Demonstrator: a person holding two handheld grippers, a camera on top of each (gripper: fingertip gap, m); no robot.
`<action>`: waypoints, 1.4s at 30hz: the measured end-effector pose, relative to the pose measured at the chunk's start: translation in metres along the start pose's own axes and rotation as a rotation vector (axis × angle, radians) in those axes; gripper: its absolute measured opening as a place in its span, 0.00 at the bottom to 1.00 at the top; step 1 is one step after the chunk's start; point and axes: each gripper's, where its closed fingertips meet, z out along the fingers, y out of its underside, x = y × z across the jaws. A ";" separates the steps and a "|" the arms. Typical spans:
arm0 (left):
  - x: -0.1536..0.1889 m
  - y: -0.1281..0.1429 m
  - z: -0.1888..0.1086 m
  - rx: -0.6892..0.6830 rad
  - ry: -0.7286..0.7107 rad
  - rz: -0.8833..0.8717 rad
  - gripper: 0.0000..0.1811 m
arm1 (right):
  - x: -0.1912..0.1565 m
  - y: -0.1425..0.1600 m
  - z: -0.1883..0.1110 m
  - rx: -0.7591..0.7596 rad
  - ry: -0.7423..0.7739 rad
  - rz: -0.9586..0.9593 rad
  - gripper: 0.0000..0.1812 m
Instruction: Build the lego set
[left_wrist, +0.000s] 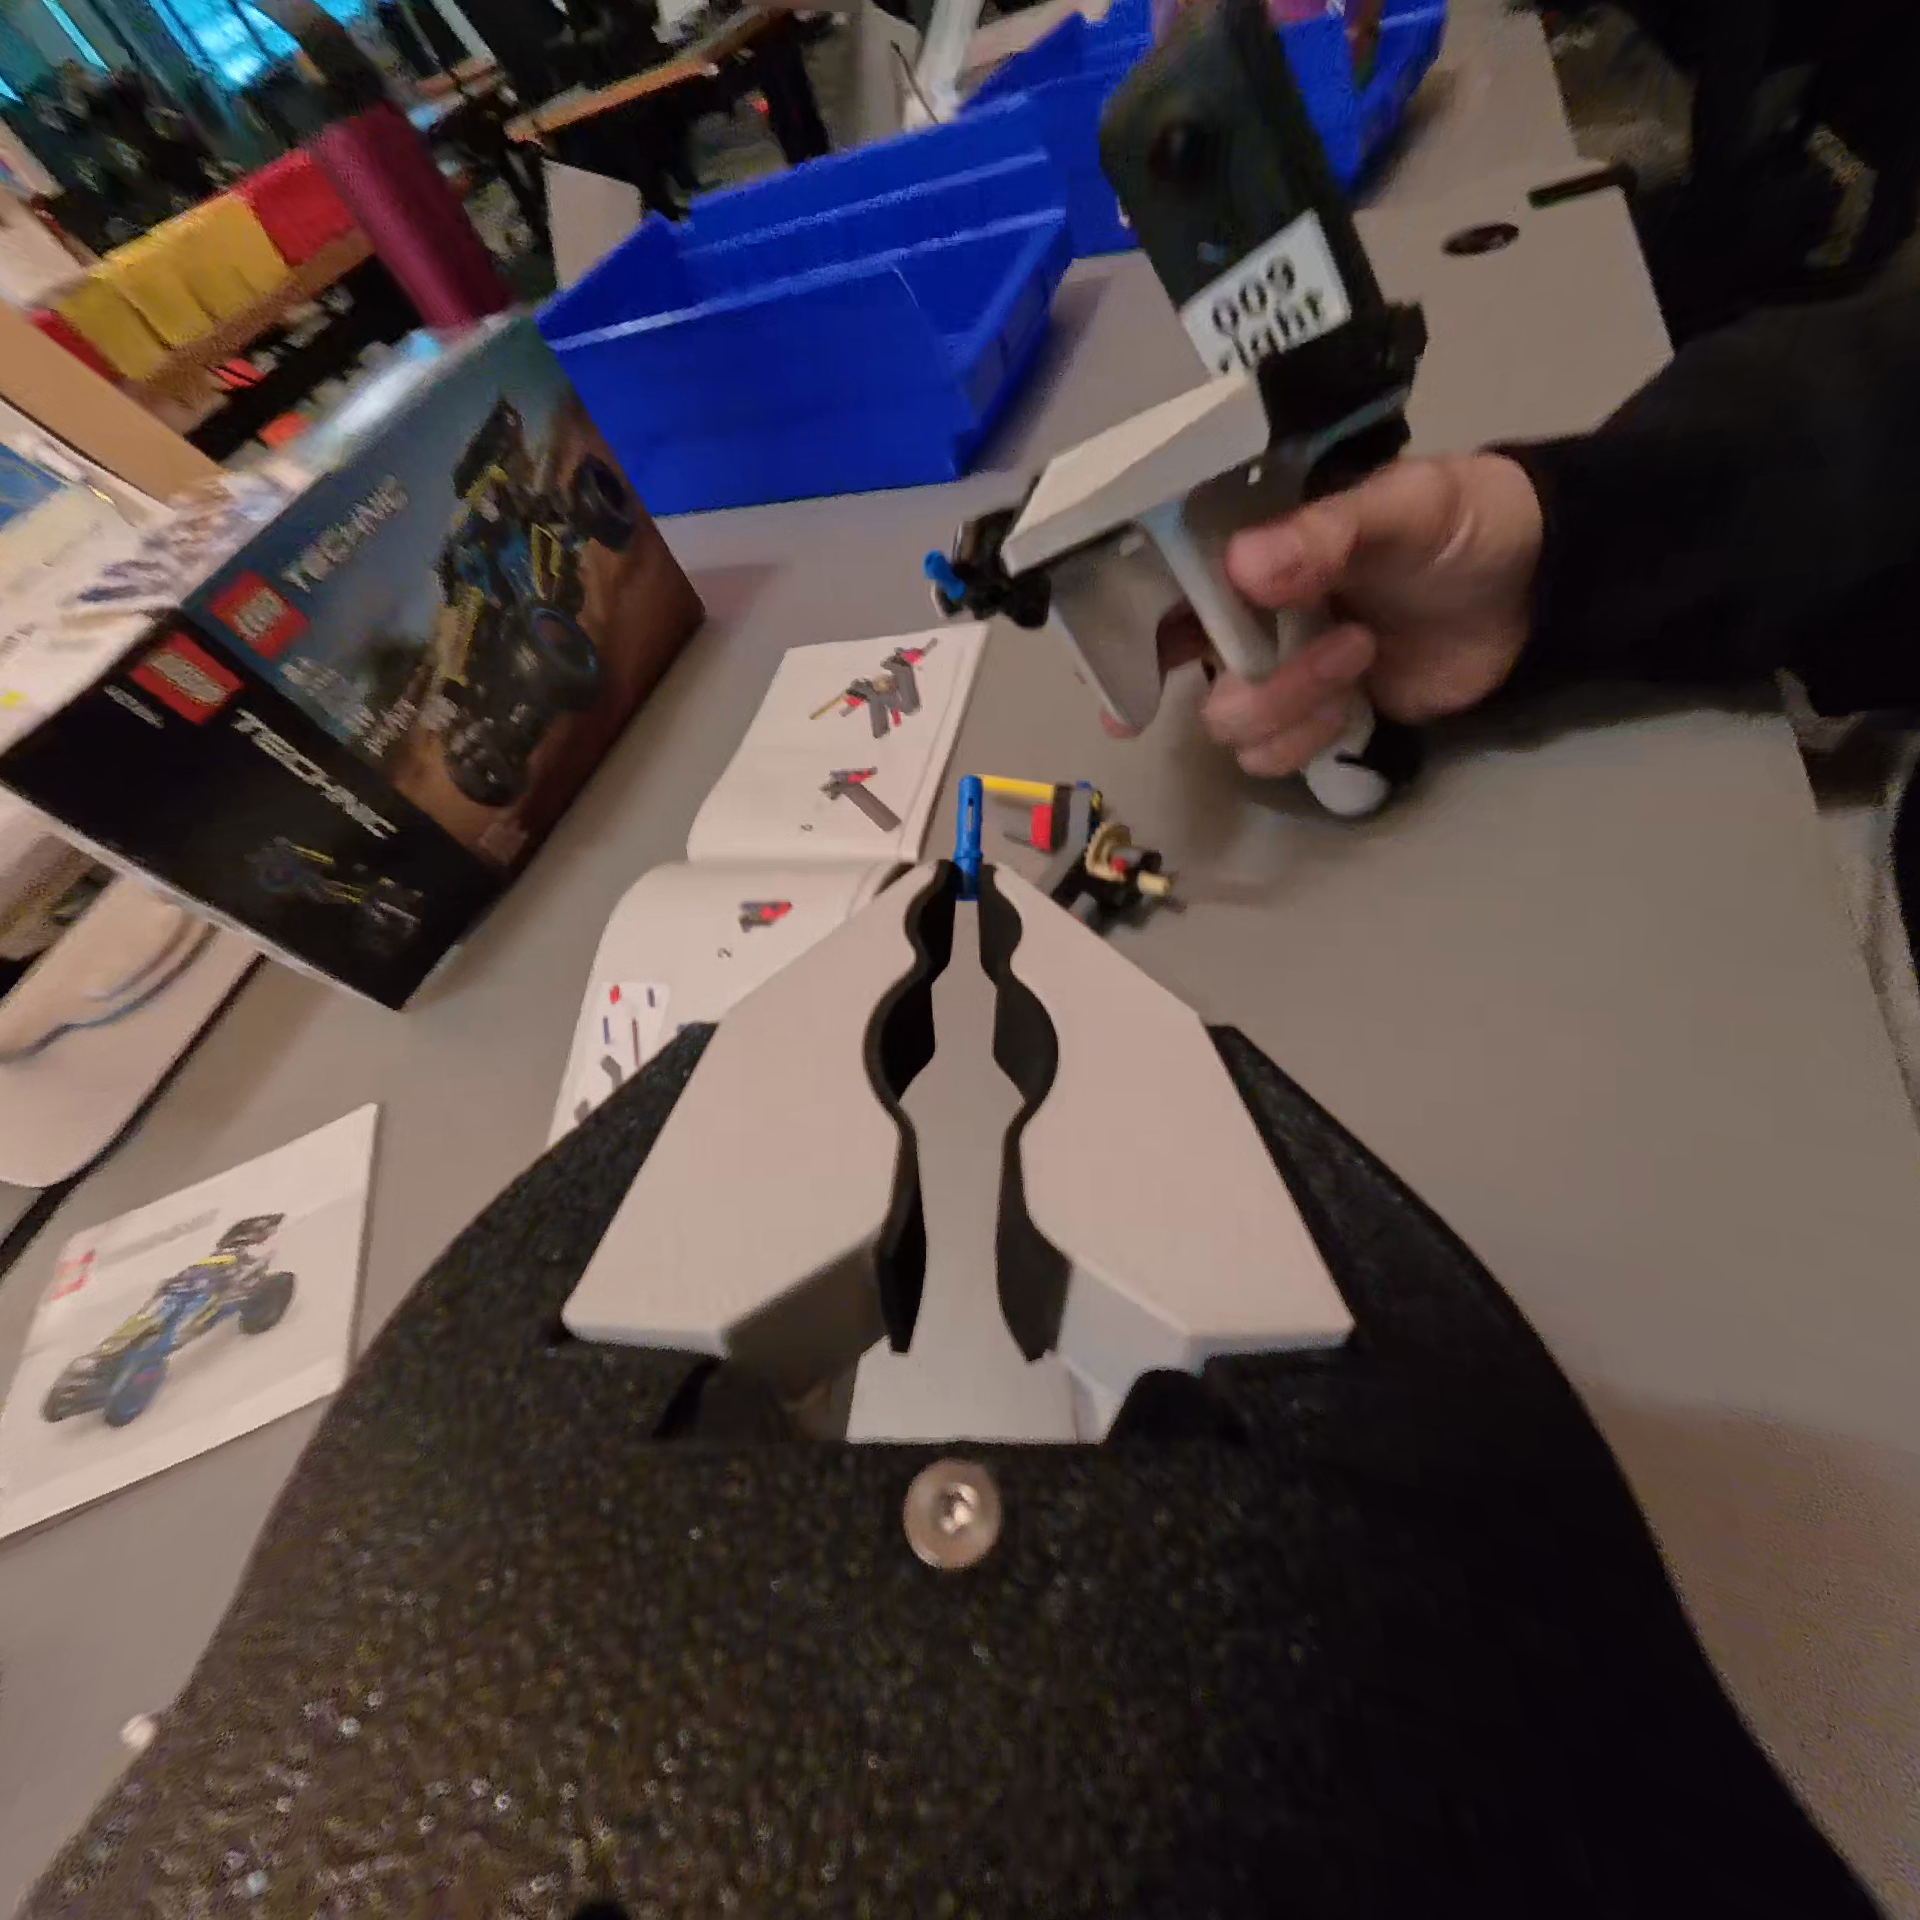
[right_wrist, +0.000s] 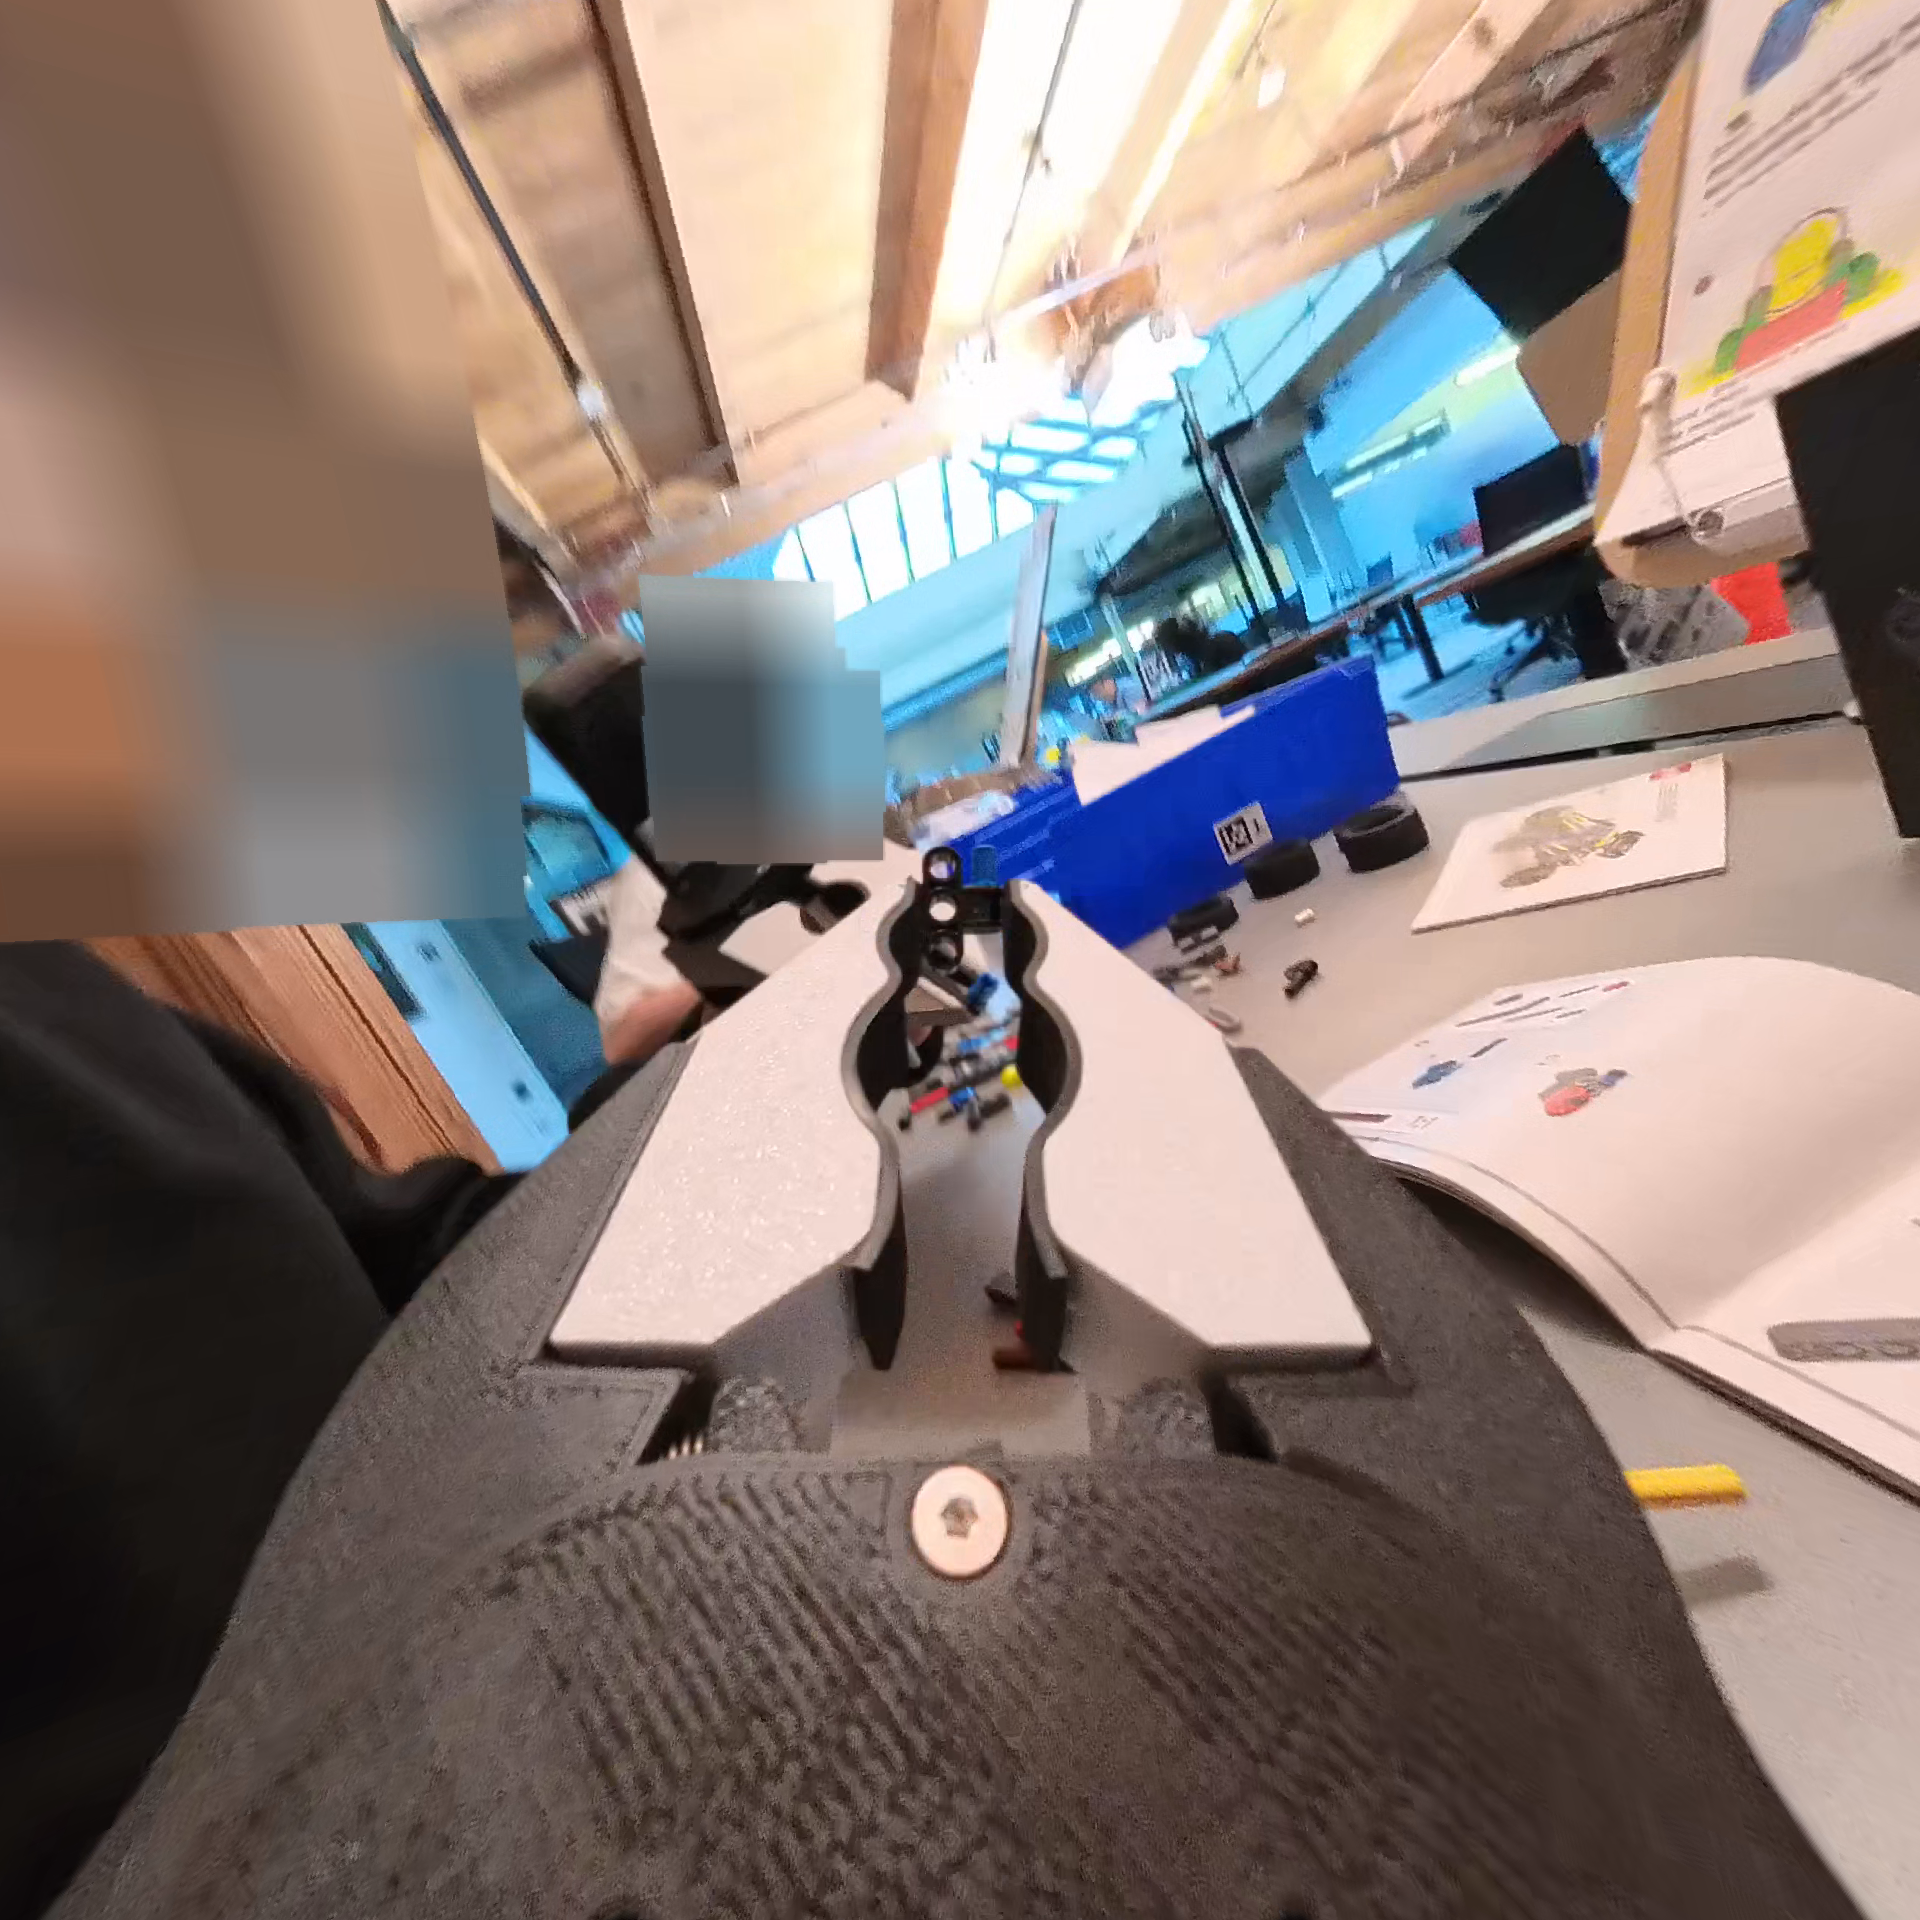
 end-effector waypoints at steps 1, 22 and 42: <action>-0.001 -0.007 0.000 0.011 -0.026 0.001 0.01 | 0.003 -0.003 -0.002 0.029 -0.009 0.040 0.07; 0.014 -0.040 0.003 -0.003 -0.112 0.066 0.01 | -0.015 0.001 0.002 0.036 -0.170 0.162 0.07; 0.011 -0.032 0.004 0.074 -0.047 -0.068 0.01 | -0.009 0.008 0.005 -0.025 -0.076 0.063 0.07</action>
